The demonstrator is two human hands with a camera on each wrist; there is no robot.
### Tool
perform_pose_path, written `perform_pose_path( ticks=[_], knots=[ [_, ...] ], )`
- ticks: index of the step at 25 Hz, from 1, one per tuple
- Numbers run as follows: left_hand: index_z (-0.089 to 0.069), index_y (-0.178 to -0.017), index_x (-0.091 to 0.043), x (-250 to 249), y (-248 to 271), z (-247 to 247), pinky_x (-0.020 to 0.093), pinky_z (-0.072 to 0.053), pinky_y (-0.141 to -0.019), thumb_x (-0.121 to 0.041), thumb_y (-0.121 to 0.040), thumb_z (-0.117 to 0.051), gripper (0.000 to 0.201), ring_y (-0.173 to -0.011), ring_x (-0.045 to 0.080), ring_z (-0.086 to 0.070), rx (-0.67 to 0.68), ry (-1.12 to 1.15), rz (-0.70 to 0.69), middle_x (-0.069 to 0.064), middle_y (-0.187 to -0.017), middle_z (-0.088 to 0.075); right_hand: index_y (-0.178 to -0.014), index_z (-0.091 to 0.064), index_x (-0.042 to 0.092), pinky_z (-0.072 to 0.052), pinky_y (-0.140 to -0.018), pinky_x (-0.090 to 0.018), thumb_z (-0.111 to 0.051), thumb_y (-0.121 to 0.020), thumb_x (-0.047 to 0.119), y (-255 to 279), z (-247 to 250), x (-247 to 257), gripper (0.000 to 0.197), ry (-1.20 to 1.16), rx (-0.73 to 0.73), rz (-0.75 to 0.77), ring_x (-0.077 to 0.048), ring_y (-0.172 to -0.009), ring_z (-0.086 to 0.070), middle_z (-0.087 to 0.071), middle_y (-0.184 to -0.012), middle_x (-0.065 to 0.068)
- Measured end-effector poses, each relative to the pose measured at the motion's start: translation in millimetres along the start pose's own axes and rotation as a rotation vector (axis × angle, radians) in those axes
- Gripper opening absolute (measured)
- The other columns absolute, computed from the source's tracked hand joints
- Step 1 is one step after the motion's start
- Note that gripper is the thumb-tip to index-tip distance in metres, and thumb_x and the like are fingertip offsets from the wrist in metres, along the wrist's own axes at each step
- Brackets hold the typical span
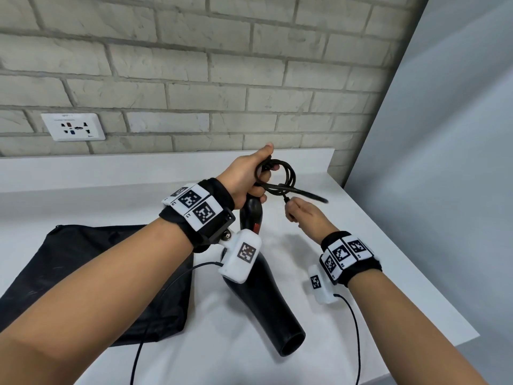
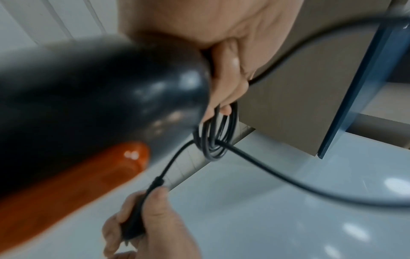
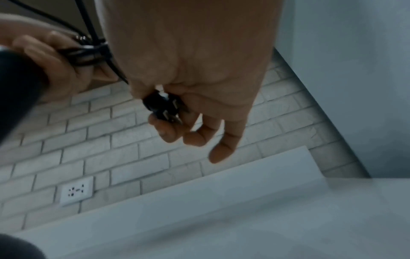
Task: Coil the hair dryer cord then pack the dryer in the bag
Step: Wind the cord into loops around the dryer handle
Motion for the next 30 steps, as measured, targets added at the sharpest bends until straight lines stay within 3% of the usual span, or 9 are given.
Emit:
perform_pose_path(
  ticks=[4, 7, 10, 13, 17, 20, 25, 27, 30],
  knots=[
    [-0.053, -0.074, -0.013, -4.6, 1.3, 7.8, 0.02, -0.03, -0.043, -0.054, -0.091, -0.043, 0.045, -0.031, 0.01, -0.02, -0.033, 0.007, -0.018, -0.009, -0.04, -0.032, -0.091, -0.053, 0.008, -0.032, -0.073, -0.029, -0.026, -0.099, 0.033, 8.2, -18.4, -94.7, 0.038, 0.576, 0.343, -0.458, -0.021, -0.086, -0.042, -0.059, -0.107, -0.016],
    [-0.052, -0.076, -0.013, -9.6, 1.7, 15.1, 0.021, -0.031, -0.043, -0.054, -0.09, -0.042, 0.045, -0.029, 0.008, -0.015, -0.071, 0.029, -0.027, -0.008, -0.041, -0.034, -0.111, -0.05, 0.006, -0.042, -0.083, -0.032, -0.031, -0.098, 0.027, 20.4, -16.9, -113.0, 0.031, 0.852, 0.465, -0.487, -0.028, -0.105, -0.051, -0.05, -0.131, -0.02],
    [-0.05, -0.076, -0.014, -9.4, -0.2, 11.2, 0.021, -0.031, -0.044, -0.057, -0.089, -0.042, 0.046, -0.03, 0.008, -0.013, -0.065, 0.003, -0.039, -0.005, -0.048, -0.026, -0.129, -0.042, 0.014, -0.04, -0.087, -0.026, -0.052, -0.088, 0.014, 10.2, -2.5, -70.5, 0.042, 0.379, 0.166, -0.384, -0.025, -0.111, -0.052, -0.051, -0.13, -0.012],
    [-0.046, -0.074, -0.015, -6.9, -2.3, 5.2, 0.022, -0.029, -0.045, -0.059, -0.087, -0.043, 0.046, -0.03, 0.007, -0.013, -0.063, 0.0, -0.034, -0.005, -0.05, -0.022, -0.132, -0.037, 0.021, -0.034, -0.092, -0.021, -0.046, -0.088, -0.004, 3.7, -14.4, 9.9, 0.052, -0.086, 0.163, -0.029, -0.011, -0.116, -0.045, -0.052, -0.124, 0.003],
    [-0.039, -0.077, -0.018, -5.5, -0.9, -1.0, 0.023, -0.026, -0.045, -0.06, -0.085, -0.045, 0.043, -0.029, 0.007, -0.013, -0.015, 0.022, -0.024, -0.009, -0.04, -0.019, -0.089, -0.058, 0.019, -0.042, -0.071, -0.01, -0.041, -0.092, -0.003, -1.8, -3.7, 53.7, 0.028, -0.445, -0.006, 0.147, 0.004, -0.071, -0.058, -0.066, -0.071, 0.009],
    [-0.04, -0.072, -0.019, -10.6, 5.1, -3.7, 0.023, -0.028, -0.045, -0.054, -0.086, -0.05, 0.039, -0.03, 0.006, -0.011, 0.01, 0.037, -0.03, -0.01, -0.04, -0.018, -0.07, -0.059, 0.02, -0.04, -0.065, -0.012, -0.046, -0.092, 0.003, -6.0, 11.0, 39.7, 0.03, -0.316, -0.145, 0.141, 0.003, -0.053, -0.049, -0.053, -0.06, -0.002],
    [-0.036, -0.07, -0.021, -16.9, 4.3, 0.2, 0.02, -0.027, -0.042, -0.034, -0.091, -0.053, 0.03, -0.029, 0.006, -0.011, -0.001, 0.006, -0.081, -0.011, -0.038, -0.021, -0.06, -0.057, 0.022, -0.038, -0.067, -0.026, -0.048, -0.087, 0.011, -7.2, 31.2, -12.9, 0.03, -0.004, -0.253, -0.083, -0.007, -0.057, -0.047, -0.059, -0.061, 0.004],
    [-0.037, -0.068, -0.022, -13.6, 2.7, 0.4, 0.02, -0.026, -0.042, -0.026, -0.092, -0.054, 0.029, -0.029, 0.006, -0.012, 0.003, -0.024, -0.087, -0.011, -0.039, -0.023, -0.069, -0.06, 0.018, -0.039, -0.068, -0.026, -0.046, -0.086, 0.004, -7.6, 27.2, -9.9, 0.026, 0.019, -0.192, -0.092, -0.014, -0.072, -0.051, -0.064, -0.074, 0.001],
    [-0.041, -0.069, -0.02, -13.5, -0.1, -2.2, 0.021, -0.025, -0.043, -0.017, -0.092, -0.052, 0.026, -0.029, 0.006, -0.014, 0.013, -0.07, -0.111, -0.011, -0.038, -0.025, -0.103, -0.057, 0.011, -0.043, -0.081, -0.017, -0.045, -0.075, -0.011, -7.2, 27.1, 26.7, 0.038, -0.303, -0.101, 0.085, -0.017, -0.097, -0.056, -0.062, -0.102, -0.006]
  ],
)
Point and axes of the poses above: each hand's wrist, its own y-axis away from the middle knuckle, its own z-axis out of the back of the hand, x = y × z, the point moved 10 cm from there along -y, towards the middle knuckle
